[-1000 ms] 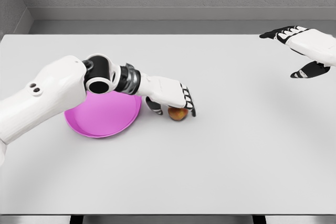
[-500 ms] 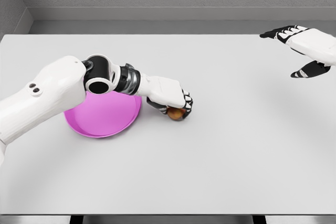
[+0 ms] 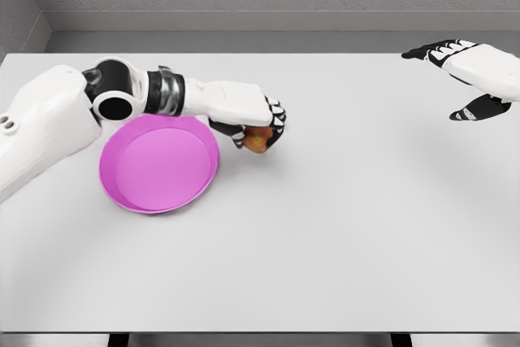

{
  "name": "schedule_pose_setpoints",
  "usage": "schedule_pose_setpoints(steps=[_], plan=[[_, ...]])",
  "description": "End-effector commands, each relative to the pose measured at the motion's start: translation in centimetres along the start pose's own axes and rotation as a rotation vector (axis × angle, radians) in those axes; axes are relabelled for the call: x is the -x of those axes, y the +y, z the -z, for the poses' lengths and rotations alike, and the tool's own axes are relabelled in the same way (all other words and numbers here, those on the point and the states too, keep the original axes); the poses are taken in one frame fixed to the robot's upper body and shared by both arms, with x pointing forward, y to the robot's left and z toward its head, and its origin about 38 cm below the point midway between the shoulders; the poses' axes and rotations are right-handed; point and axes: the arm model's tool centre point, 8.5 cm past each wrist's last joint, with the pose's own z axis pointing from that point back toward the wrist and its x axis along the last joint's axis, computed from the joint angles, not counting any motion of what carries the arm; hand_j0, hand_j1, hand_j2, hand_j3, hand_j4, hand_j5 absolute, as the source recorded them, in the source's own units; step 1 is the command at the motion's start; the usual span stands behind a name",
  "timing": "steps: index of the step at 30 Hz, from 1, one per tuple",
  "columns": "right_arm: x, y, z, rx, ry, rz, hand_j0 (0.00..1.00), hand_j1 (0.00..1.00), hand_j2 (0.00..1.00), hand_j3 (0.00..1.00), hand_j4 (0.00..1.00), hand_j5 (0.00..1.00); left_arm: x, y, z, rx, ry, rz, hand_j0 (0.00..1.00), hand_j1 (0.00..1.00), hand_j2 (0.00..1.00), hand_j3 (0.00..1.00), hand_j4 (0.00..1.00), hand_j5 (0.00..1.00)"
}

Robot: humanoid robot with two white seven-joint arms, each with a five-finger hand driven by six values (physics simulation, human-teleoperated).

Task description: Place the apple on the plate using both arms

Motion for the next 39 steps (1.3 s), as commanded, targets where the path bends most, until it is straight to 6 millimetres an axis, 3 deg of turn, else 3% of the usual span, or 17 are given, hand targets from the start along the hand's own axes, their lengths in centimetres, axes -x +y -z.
schedule_pose_setpoints(steps=[1,4,6,9,12,13,14,15,16,22,26,31,35,39], plan=[[0.0,0.0,0.0,0.001,0.0,0.001,1.0,1.0,1.0,1.0,1.0,1.0,1.1,0.0,-3.7,-0.016,0.057,-0.004,0.12,0.12,0.12,0.12,0.12,0.12],[0.0,-0.1,-0.1,0.001,0.0,0.0,1.0,1.0,1.0,1.0,1.0,1.0,2.3,-1.3,-8.1,0.016,0.135,-0.006,0.12,0.12,0.12,0.12,0.12,0.12],[0.0,-0.1,-0.1,0.001,0.0,0.0,1.0,1.0,1.0,1.0,1.0,1.0,2.7,-3.1,-9.8,0.04,0.169,-0.04,0.12,0.12,0.12,0.12,0.12,0.12],[0.0,-0.1,-0.1,0.001,0.0,0.0,1.0,1.0,1.0,1.0,1.0,1.0,3.1,-5.2,-11.2,0.057,0.2,-0.083,0.12,0.12,0.12,0.12,0.12,0.12],[0.0,-0.1,-0.1,0.001,0.0,0.0,1.0,1.0,1.0,1.0,1.0,1.0,3.0,-6.0,-11.2,0.069,0.204,-0.091,0.15,0.15,0.15,0.15,0.15,0.15],[-0.1,-0.1,0.0,0.001,-0.001,-0.001,1.0,1.0,1.0,1.0,1.0,1.0,3.0,-6.1,-11.2,0.072,0.202,-0.094,0.22,0.22,0.22,0.22,0.22,0.22],[-0.1,-0.1,0.0,0.001,-0.001,-0.001,1.0,1.0,1.0,1.0,1.0,1.0,3.0,-6.2,-11.1,0.069,0.199,-0.101,0.52,0.52,0.52,0.52,0.52,0.52],[-0.1,-0.1,0.0,0.001,-0.001,-0.001,1.0,1.0,1.0,1.0,1.0,1.0,2.9,-6.1,-11.0,0.069,0.196,-0.097,0.97,0.97,0.97,0.97,0.97,0.97],[-0.1,-0.1,0.0,0.001,-0.001,-0.001,1.0,1.0,1.0,1.0,1.0,1.0,2.8,-6.2,-10.9,0.072,0.194,-0.095,1.0,1.0,1.0,1.0,1.0,1.0],[0.0,0.0,-0.1,-0.001,-0.001,-0.001,1.0,1.0,1.0,1.0,1.0,1.0,3.0,-5.9,-11.4,0.064,0.204,-0.092,1.0,1.0,1.0,1.0,1.0,1.0],[-0.1,-0.1,0.0,0.001,-0.001,-0.001,1.0,1.0,1.0,1.0,1.0,1.0,4.8,-6.1,-17.0,-0.051,0.319,-0.189,1.0,1.0,1.0,1.0,1.0,1.0],[-0.1,-0.1,0.0,0.001,-0.001,-0.001,1.0,1.0,1.0,1.0,1.0,1.0,8.2,-7.4,-22.4,-0.159,0.466,-0.332,1.0,1.0,1.0,1.0,1.0,1.0],[-0.1,0.0,0.0,0.0,-0.002,0.0,1.0,1.0,1.0,1.0,1.0,1.0,9.4,-10.4,-24.7,-0.142,0.551,-0.414,1.0,1.0,1.0,1.0,1.0,1.0],[0.0,0.0,-0.1,-0.001,-0.001,-0.001,1.0,1.0,1.0,1.0,1.0,1.0,9.5,-10.6,-24.8,-0.142,0.554,-0.417,1.0,1.0,1.0,1.0,1.0,1.0]])
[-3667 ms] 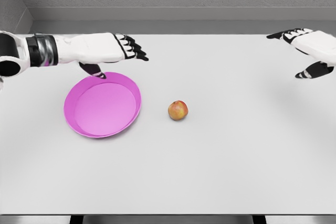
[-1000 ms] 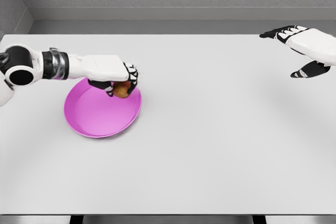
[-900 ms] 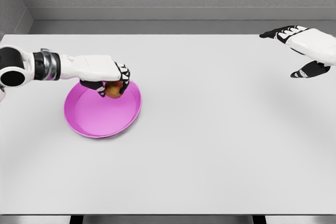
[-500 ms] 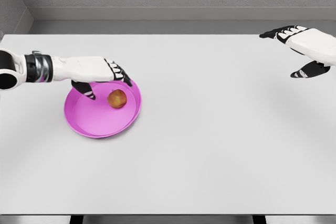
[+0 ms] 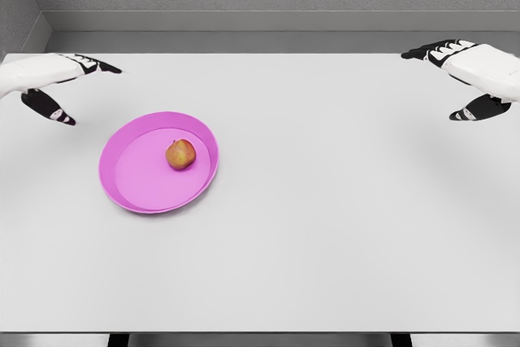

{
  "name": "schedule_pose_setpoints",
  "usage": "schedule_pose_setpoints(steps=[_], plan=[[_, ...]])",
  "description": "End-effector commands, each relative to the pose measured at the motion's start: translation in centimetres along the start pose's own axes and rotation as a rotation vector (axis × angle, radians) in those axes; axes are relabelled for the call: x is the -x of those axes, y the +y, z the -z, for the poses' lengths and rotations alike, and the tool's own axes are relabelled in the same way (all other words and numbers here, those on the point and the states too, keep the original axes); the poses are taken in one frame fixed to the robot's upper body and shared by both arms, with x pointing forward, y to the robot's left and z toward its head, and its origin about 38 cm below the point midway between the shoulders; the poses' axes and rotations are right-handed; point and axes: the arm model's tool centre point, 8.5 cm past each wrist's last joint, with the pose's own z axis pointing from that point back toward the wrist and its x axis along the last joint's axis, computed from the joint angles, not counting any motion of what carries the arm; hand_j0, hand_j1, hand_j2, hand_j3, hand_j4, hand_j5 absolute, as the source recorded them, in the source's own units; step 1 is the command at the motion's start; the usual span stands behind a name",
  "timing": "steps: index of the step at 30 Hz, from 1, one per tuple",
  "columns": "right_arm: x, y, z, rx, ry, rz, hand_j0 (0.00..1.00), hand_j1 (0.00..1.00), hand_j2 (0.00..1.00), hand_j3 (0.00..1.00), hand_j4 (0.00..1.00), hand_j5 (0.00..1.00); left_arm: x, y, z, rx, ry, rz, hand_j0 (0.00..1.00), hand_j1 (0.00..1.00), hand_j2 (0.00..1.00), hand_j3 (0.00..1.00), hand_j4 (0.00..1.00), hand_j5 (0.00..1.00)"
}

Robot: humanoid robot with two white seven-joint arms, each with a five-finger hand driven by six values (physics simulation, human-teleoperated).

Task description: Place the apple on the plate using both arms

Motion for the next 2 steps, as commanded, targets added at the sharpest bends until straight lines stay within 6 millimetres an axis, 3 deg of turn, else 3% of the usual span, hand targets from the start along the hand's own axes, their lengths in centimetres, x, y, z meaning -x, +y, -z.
schedule_pose_setpoints(steps=[1,2], plan=[[0.02,-0.05,-0.03,0.001,0.001,0.001,1.0,1.0,1.0,1.0,1.0,1.0,0.57,-0.02,-0.36,-0.008,0.016,-0.018,1.0,1.0,1.0,1.0,1.0,1.0],[0.08,0.0,-0.06,-0.001,0.003,0.001,1.0,1.0,1.0,1.0,1.0,1.0,0.57,-0.02,-0.36,-0.008,0.016,-0.018,1.0,1.0,1.0,1.0,1.0,1.0]])
